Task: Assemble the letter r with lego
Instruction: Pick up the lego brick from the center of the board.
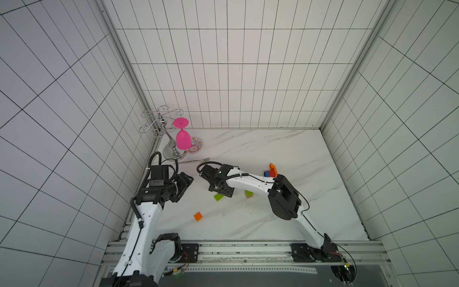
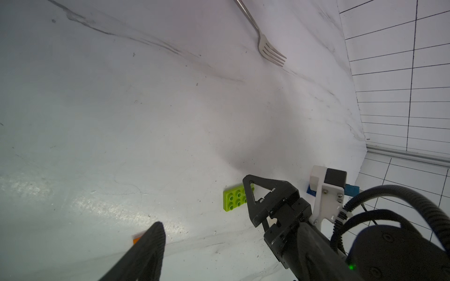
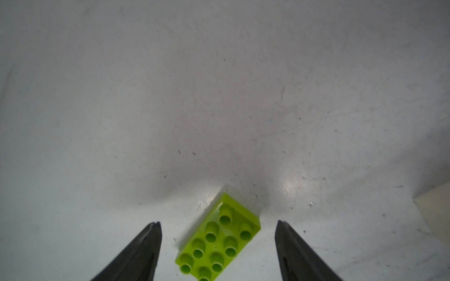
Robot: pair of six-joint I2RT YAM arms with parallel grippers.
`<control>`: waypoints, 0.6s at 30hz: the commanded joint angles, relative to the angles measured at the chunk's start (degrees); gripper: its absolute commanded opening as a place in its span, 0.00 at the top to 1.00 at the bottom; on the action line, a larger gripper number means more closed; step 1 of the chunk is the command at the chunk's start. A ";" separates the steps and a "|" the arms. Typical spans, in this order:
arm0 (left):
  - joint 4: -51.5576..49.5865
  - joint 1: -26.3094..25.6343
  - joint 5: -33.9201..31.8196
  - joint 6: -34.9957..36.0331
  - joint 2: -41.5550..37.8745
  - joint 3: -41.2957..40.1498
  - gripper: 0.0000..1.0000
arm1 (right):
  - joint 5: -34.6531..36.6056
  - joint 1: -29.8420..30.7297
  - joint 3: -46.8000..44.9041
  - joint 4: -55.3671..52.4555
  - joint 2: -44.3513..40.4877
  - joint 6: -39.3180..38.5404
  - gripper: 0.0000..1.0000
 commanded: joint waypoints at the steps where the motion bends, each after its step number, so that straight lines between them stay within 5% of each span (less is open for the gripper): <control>1: -1.20 0.23 -1.56 1.24 -0.99 1.50 0.23 | -0.21 0.52 2.02 -3.24 1.74 3.47 0.26; 9: -2.52 0.22 -2.58 1.88 -2.11 1.46 0.23 | -3.43 0.97 2.08 -3.34 3.33 3.99 0.30; 18: -2.22 0.24 -2.47 1.68 -2.79 0.80 0.23 | -5.24 1.09 2.88 -4.26 4.48 3.51 0.46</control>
